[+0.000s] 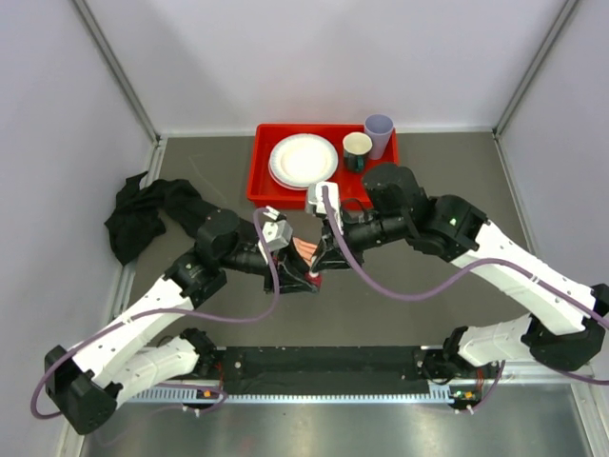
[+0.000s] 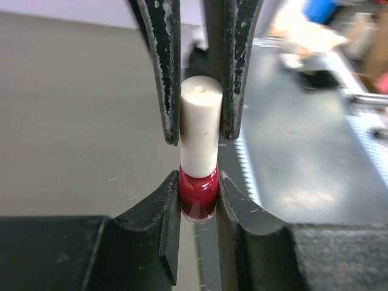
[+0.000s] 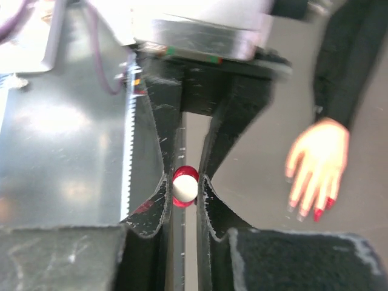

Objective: Paint the nails

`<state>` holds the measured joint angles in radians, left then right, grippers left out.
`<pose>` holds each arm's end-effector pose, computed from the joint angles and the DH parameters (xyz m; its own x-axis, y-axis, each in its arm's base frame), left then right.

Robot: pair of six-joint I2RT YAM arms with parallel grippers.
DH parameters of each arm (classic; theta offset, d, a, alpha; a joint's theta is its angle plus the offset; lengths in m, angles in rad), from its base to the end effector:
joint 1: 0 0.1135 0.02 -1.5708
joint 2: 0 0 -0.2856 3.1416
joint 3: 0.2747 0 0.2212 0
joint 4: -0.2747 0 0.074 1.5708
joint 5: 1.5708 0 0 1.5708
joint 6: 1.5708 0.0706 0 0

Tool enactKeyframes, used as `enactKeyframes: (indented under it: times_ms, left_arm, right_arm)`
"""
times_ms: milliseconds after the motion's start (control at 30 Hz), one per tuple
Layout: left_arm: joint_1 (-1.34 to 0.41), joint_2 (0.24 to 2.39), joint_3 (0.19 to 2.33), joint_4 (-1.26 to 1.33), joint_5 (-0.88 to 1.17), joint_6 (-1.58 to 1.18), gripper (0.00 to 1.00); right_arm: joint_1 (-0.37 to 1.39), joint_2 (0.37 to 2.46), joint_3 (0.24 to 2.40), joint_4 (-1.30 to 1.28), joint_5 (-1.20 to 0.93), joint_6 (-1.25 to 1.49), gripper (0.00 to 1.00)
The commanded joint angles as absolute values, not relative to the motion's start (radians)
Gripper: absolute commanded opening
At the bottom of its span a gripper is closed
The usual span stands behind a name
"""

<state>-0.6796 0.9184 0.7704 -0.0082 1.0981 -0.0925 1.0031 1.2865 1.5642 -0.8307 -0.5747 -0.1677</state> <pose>0.0934 -0.1563 0.3519 -0.2101 0.1157 -0.9708 0.9549 -0.1887 -0.2292 0.0975 0.2243 0.4337 -0.1188 -0.4469 -0.8867 -0.9901 -0.0135 0.1395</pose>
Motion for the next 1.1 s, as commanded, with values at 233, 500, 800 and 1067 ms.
enactKeyframes:
  times_ms: [233, 500, 800, 1067]
  left_arm:
    - [-0.675, 0.851, 0.81, -0.129, 0.023, 0.044, 0.0]
    - [-0.675, 0.821, 0.778, -0.077, 0.205, 0.051, 0.0]
    - [-0.675, 0.804, 0.761, -0.015, 0.672, 0.026, 0.0]
    - [-0.673, 0.905, 0.795, 0.021, 1.067, -0.052, 0.0]
  right_arm:
    - [1.294, 1.337, 1.491, -0.739, 0.742, 0.621, 0.0]
    - [1.328, 1.382, 1.546, -0.723, 0.712, 0.611, 0.11]
    - [1.249, 1.178, 1.517, -0.686, 0.232, 0.131, 0.74]
    - [1.028, 1.14, 1.477, -0.713, -0.398, 0.028, 0.63]
